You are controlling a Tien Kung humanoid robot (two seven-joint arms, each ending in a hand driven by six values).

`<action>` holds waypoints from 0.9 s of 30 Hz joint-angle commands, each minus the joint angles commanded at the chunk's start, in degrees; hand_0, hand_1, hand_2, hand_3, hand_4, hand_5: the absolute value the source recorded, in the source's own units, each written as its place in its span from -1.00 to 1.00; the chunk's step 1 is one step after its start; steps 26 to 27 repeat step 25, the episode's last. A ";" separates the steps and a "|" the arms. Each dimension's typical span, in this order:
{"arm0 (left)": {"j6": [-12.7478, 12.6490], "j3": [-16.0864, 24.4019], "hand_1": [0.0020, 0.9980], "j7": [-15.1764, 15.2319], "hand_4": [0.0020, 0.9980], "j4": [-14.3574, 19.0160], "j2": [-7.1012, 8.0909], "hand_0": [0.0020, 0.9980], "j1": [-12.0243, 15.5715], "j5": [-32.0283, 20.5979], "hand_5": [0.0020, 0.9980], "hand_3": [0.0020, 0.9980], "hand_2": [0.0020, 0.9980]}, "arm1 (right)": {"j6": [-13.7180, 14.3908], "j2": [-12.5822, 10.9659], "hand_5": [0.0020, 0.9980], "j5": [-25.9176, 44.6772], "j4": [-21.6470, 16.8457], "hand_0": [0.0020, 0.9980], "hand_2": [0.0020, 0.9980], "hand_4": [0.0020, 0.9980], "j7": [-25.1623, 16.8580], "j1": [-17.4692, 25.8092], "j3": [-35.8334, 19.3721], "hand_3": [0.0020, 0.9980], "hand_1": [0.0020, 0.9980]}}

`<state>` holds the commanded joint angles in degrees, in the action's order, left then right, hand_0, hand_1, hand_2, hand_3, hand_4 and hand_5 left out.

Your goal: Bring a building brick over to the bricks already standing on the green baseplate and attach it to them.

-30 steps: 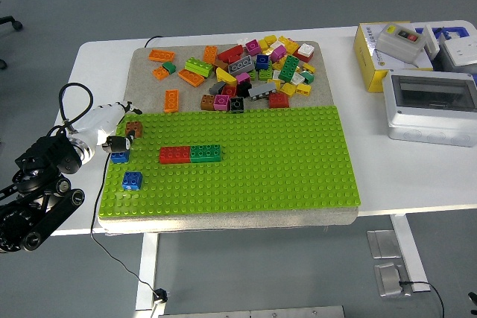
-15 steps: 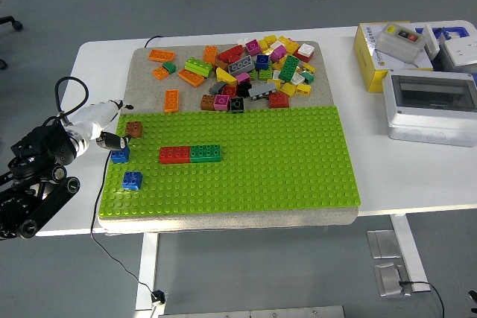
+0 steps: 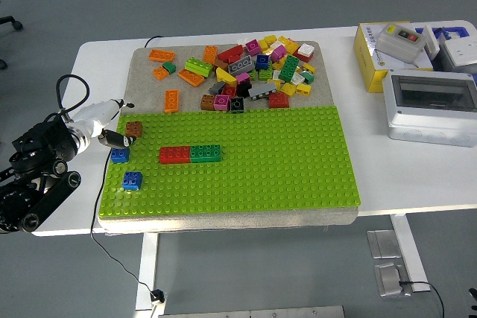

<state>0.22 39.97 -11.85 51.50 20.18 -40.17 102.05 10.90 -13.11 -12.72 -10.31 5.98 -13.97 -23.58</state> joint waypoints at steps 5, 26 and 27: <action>0.76 -0.06 1.00 0.25 0.42 -1.31 -0.25 1.00 -0.41 -0.38 -0.56 0.83 1.00 | 0.03 -0.03 0.52 -0.09 0.00 0.34 0.32 0.18 -0.05 -0.06 -0.15 0.42 0.28; -0.19 -1.14 1.00 2.31 0.41 -3.34 -0.92 1.00 -0.59 -1.97 -0.59 0.75 1.00 | 0.10 -0.05 0.52 -0.46 0.00 0.34 0.33 0.18 -0.10 -0.08 -0.66 0.42 0.28; -0.19 -1.14 1.00 2.31 0.41 -3.34 -0.92 1.00 -0.59 -1.97 -0.59 0.75 1.00 | 0.10 -0.05 0.52 -0.46 0.00 0.34 0.33 0.18 -0.10 -0.08 -0.66 0.42 0.28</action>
